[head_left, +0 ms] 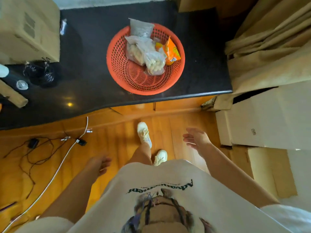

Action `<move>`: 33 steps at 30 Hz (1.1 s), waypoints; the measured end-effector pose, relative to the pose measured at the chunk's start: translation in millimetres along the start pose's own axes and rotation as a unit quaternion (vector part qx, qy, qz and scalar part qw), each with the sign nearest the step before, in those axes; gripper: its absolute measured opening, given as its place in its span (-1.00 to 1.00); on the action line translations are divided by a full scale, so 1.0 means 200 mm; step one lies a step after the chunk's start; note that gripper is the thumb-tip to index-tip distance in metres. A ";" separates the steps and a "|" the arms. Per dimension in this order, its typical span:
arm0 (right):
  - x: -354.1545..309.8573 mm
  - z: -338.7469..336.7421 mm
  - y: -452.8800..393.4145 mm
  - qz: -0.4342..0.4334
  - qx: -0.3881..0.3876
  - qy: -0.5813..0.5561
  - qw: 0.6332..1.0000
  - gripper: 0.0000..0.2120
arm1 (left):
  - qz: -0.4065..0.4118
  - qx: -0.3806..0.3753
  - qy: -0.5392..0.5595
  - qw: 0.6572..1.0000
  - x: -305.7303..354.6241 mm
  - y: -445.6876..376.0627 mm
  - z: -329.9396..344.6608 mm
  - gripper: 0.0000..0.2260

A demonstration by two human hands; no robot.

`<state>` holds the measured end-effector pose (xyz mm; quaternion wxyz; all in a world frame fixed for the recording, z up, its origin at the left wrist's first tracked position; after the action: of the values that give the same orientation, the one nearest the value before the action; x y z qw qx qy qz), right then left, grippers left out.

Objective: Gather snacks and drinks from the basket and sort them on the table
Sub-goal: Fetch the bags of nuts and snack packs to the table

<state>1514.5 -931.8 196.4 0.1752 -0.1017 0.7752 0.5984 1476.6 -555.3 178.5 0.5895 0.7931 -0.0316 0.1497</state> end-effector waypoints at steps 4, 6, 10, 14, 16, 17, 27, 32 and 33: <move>-0.24 0.07 -0.09 -0.008 -0.003 0.024 1.000 -0.73 | -0.039 0.026 0.064 0.997 0.10 -0.07 -0.06 -0.81; -0.31 0.08 -0.11 0.000 -0.002 0.018 1.000 -0.73 | -0.046 0.027 0.078 0.995 0.20 -0.10 -0.06 -0.83; -0.42 0.09 -0.14 0.015 0.009 -0.007 1.000 -0.74 | 0.014 0.030 0.073 0.997 0.57 -0.13 0.07 -0.90; -0.59 0.07 -0.21 -0.022 0.034 0.023 0.999 -0.78 | 0.133 -0.028 0.088 0.987 1.06 -0.11 0.33 -0.90; -0.72 0.06 -0.29 -0.061 0.051 0.053 0.995 -0.81 | 0.166 -0.084 0.081 0.979 1.25 -0.11 0.51 -0.88; -0.81 0.06 -0.34 -0.086 0.061 0.073 0.992 -0.80 | 0.174 -0.115 0.063 0.976 1.32 -0.12 0.61 -0.88; -1.59 0.23 -0.79 -0.310 0.251 0.384 0.833 -0.15 | 0.274 -0.129 -0.062 0.951 1.53 -0.50 1.37 -0.58; -1.59 0.27 -0.92 -0.313 0.248 0.435 0.807 -0.22 | 0.343 -0.021 -0.125 0.931 1.54 -0.55 1.43 -0.49; -1.58 0.27 -0.93 -0.307 0.241 0.428 0.815 -0.24 | 0.341 0.000 -0.165 0.926 1.54 -0.56 1.44 -0.44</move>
<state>1880.3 -945.6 142.5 0.0188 -0.5347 0.8198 0.2040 1853.2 -754.6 84.0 0.4896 0.7480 -0.3964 0.2089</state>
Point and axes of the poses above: each hand's wrist, its own y-axis away from the middle knuckle, its own z-axis out of the palm, x = y × z, the point moved 8 cm from there along -y, towards the middle knuckle, and after that the axes turned 9 degrees about y, right-handed, at the moved point
